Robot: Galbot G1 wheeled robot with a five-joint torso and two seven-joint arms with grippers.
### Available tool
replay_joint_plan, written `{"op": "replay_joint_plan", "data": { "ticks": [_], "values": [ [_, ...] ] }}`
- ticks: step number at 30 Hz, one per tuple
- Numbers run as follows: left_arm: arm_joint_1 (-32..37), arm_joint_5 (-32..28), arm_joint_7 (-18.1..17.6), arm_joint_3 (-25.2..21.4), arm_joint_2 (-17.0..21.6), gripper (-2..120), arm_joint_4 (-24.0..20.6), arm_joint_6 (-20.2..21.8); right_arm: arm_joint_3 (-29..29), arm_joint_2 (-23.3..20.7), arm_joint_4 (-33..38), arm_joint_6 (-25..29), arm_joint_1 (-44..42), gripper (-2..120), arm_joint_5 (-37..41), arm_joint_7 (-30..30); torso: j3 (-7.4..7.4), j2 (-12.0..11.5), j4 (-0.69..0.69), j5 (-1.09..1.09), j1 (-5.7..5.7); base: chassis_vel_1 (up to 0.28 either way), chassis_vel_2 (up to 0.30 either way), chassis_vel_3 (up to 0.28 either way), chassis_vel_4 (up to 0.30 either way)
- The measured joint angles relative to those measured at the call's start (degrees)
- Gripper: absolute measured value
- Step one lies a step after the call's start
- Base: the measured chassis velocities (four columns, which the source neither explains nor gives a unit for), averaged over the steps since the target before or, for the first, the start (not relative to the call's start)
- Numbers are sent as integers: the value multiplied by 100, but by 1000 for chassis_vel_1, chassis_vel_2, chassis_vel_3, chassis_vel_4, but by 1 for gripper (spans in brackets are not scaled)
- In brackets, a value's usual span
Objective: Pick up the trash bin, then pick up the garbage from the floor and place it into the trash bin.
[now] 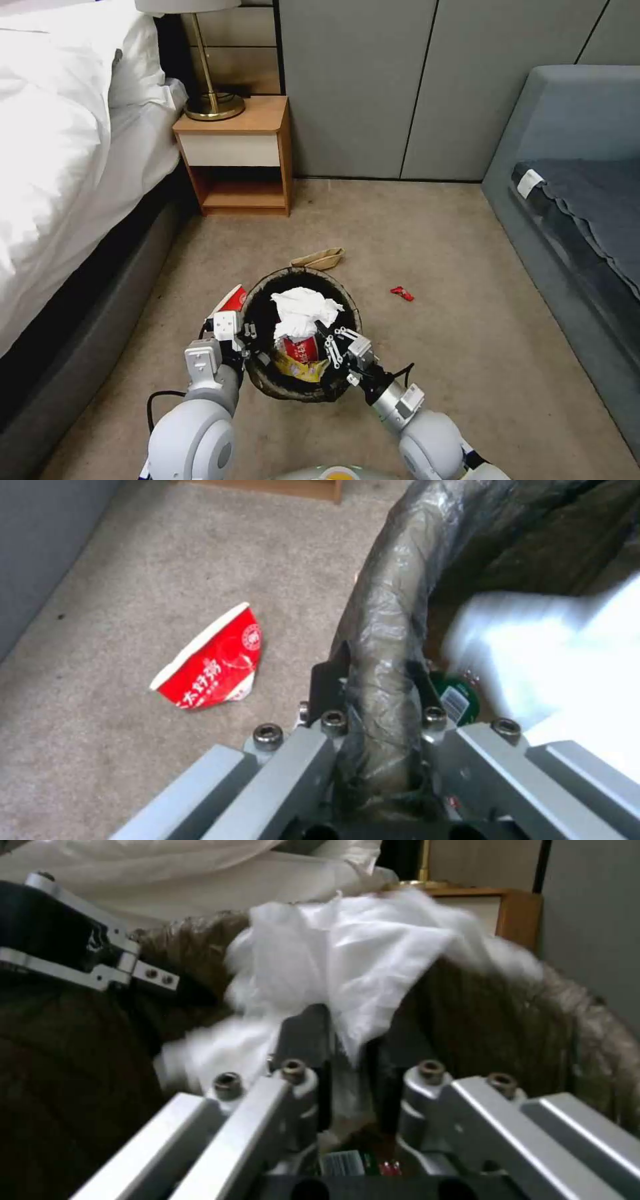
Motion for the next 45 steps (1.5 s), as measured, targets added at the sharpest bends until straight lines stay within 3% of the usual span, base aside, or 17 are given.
{"op": "replay_joint_plan", "data": {
  "ticks": [10, 13, 23, 26, 30, 33, 34, 35, 38, 45],
  "values": [
    [33, -4, -10, 43, 10, 0, -52, 6, -43, -162, 108, -97, -78, 51, -89, 48, 0, 0, 0, 0, 0, 0, 0, 0, 0],
    [50, 7, -13, 65, 10, 0, -67, 6, -56, -341, 268, -302, -144, 65, -96, 162, 0, 0, 0, 0, 0, 0, 0, 0, 0],
    [35, 6, -19, 63, 32, 0, -92, 22, -55, -651, 543, -849, -193, 97, -214, 464, 0, 0, 0, 1, 0, 0, 0, 0, 0],
    [35, 4, -19, 57, 34, 0, -92, 22, -41, -678, 651, -972, -223, 100, -216, 490, 0, 0, 0, 1, 0, 0, 0, 0, 0],
    [6, 5, -18, 54, 39, 0, -92, 24, -30, -875, 1007, -1619, -305, 100, -233, 644, 0, 0, 0, 0, 0, 0, 0, 0, 0],
    [-3, 9, -18, 79, 16, 0, -103, 28, -93, -1005, 1415, -2576, -318, 100, 24, 1160, 0, 0, 0, 0, 0, 0, 0, 0, 0],
    [-2, 13, -17, 91, 3, 0, -103, 28, -130, -1041, 1634, -3141, -303, 100, 455, 1375, 0, 0, 0, 0, 0, 0, 0, 0, 0],
    [-2, 13, -17, 91, 3, 0, -103, 28, -130, -1041, 1634, -3141, -303, 100, 455, 1375, 0, 0, 0, 0, 0, 0, 0, 0, 0],
    [-8, 16, -15, 108, -19, 0, -127, 29, -152, -1099, 1868, -3872, -249, 100, 1128, 1592, 0, 0, 0, 0, 0, 0, 0, 0, 0],
    [-5, 5, 8, 72, -14, 0, -154, 30, -52, -1165, 2249, -4390, -328, 100, 1233, 1860, 0, 0, 0, 0, 1, 0, 0, 0, 0]
  ]
}}
